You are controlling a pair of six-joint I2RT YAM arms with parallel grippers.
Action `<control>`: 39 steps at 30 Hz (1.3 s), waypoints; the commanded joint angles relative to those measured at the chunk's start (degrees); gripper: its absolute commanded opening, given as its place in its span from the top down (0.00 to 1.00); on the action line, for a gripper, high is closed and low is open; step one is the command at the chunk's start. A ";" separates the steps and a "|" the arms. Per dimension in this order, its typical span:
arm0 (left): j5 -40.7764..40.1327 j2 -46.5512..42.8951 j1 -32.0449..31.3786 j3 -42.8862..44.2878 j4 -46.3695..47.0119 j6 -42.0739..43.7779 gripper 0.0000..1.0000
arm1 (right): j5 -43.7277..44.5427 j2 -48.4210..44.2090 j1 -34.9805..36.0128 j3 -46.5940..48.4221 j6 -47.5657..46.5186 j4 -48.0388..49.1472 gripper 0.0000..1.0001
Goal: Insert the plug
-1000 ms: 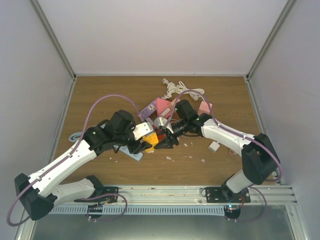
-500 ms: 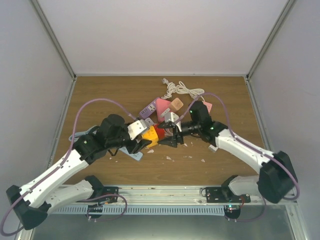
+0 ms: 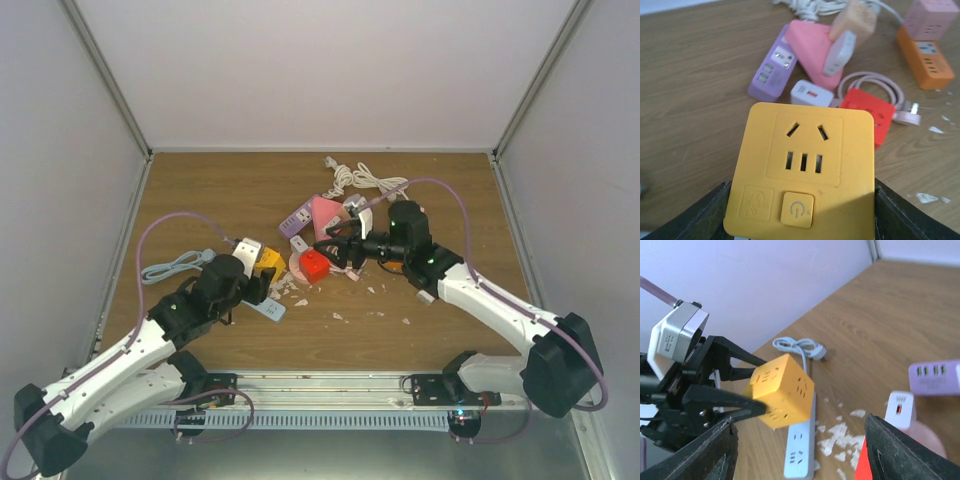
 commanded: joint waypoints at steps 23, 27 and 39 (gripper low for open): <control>-11.73 1.56 0.10 -8.32 2.39 -20.98 0.67 | 5.28 26.33 28.83 -3.59 7.00 8.51 0.58; -11.84 1.60 0.18 -8.36 2.56 -20.75 0.66 | 5.73 31.21 29.36 0.72 7.25 7.03 0.62; -12.70 -0.47 0.19 -9.05 1.22 -21.61 0.65 | 20.95 37.95 29.27 9.25 10.72 -2.23 0.60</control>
